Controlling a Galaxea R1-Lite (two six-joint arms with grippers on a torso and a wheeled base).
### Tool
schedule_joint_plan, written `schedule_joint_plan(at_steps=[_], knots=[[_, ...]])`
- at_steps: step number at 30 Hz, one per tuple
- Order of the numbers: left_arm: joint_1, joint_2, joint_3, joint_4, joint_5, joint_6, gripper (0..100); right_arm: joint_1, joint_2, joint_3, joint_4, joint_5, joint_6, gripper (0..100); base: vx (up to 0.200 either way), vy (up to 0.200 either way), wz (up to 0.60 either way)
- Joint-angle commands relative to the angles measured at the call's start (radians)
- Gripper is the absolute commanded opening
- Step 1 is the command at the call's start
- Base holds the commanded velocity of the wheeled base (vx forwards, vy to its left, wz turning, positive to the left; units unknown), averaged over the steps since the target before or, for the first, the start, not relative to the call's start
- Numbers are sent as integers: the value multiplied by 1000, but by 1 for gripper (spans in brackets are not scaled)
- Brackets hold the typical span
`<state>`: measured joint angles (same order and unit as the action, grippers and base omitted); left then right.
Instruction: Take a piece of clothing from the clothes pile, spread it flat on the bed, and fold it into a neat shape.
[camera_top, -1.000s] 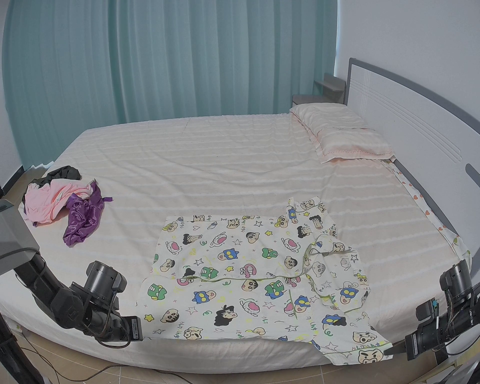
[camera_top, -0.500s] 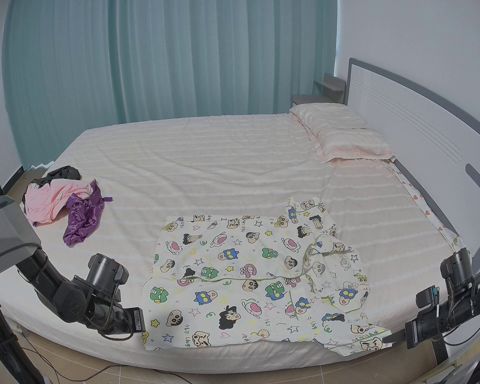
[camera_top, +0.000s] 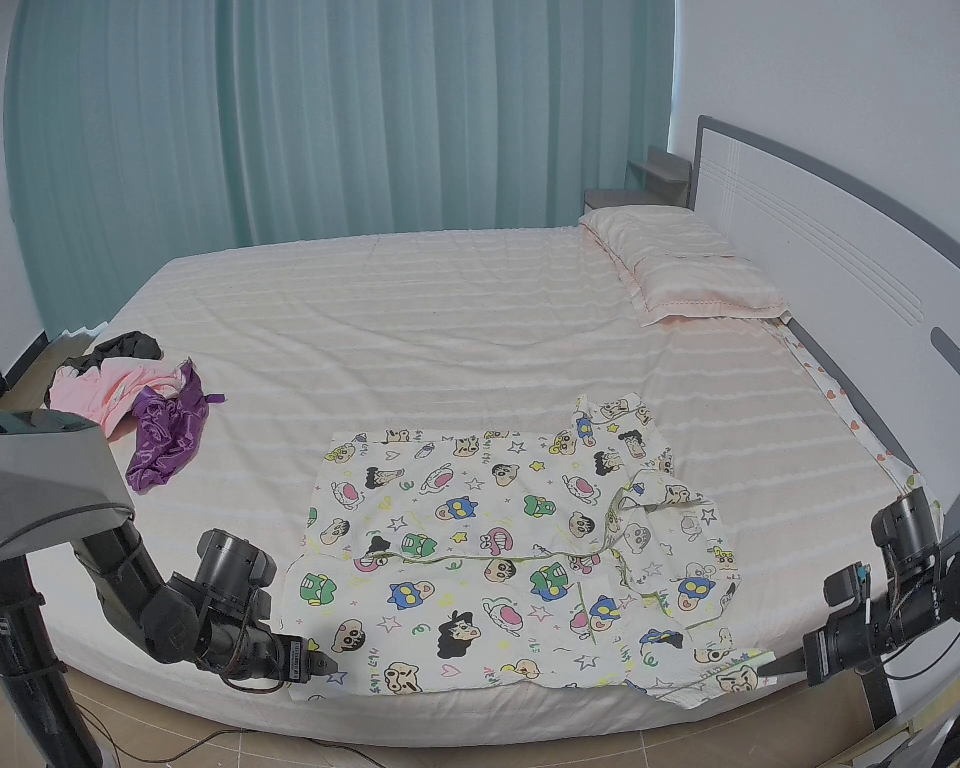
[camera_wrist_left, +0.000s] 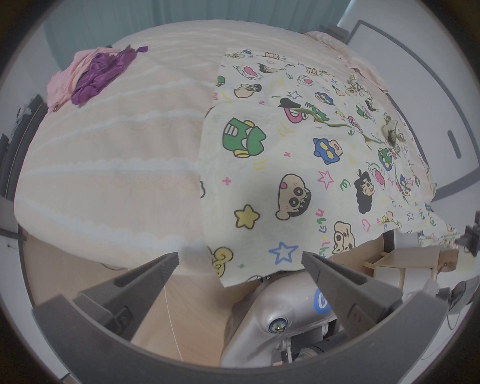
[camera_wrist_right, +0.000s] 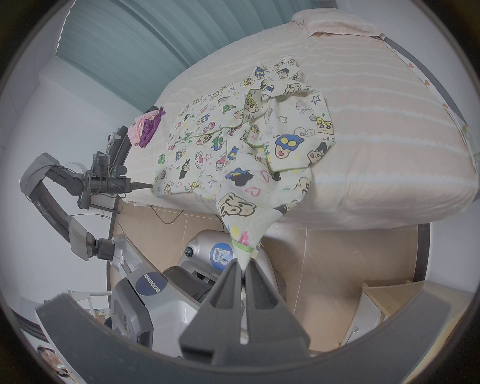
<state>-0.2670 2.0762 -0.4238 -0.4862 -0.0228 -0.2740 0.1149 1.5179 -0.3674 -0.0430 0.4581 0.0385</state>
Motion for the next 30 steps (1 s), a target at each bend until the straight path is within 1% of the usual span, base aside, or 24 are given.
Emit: schedule_joint_plan(at_steps=[1,3,5,7,10,12,13,15,16,17,19,20,22,24,25,26,28,30], knots=[[-1,48,14,-28,-14,3,100,-32,38,-68,-28,31,3,0,0,0,0],[-3,44,28,-54,-48,4,100,-49,36,-114,-54,62,31,0,0,0,0],[-14,28,51,-91,-72,9,100,-52,30,-157,-63,74,87,0,0,0,0],[-57,12,63,-126,-74,3,100,-50,24,-188,-64,85,135,0,0,0,0],[-123,-4,66,-161,-62,-5,100,-52,13,-209,-64,102,166,0,0,0,0],[-192,-25,62,-180,-42,-19,100,-50,-7,-214,-66,103,170,0,0,0,0],[-199,-27,62,-183,-39,-22,100,-50,-8,-215,-66,103,170,0,0,0,0],[-267,-41,53,-207,-19,-43,100,-49,-33,-229,-63,105,173,0,0,0,0],[-279,-41,51,-213,-14,-45,100,-49,-36,-231,-63,103,173,0,0,0,0],[-314,-38,48,-233,9,-47,100,-49,-47,-234,-63,103,181,0,0,0,0],[-360,-30,34,-261,44,-48,100,-41,-62,-243,-64,103,207,0,0,0,0],[-360,-30,34,-261,44,-48,100,-41,-62,-243,-64,103,207,0,0,0,0],[-411,-15,27,-296,76,-48,100,-35,-71,-249,-64,105,241,0,0,0,0],[-423,-8,27,-308,78,-47,100,-34,-71,-251,-64,103,241,0,0,0,0],[-446,-1,27,-335,90,-47,100,-32,-70,-251,-64,103,242,0,0,0,0],[-446,-1,27,-335,90,-47,100,-32,-70,-251,-64,103,242,0,0,0,0],[-468,28,25,-388,149,-37,100,-31,-71,-255,-63,103,244,0,0,0,0],[-472,55,25,-434,179,-27,100,-29,-73,-255,-63,103,245,0,0,0,0]])
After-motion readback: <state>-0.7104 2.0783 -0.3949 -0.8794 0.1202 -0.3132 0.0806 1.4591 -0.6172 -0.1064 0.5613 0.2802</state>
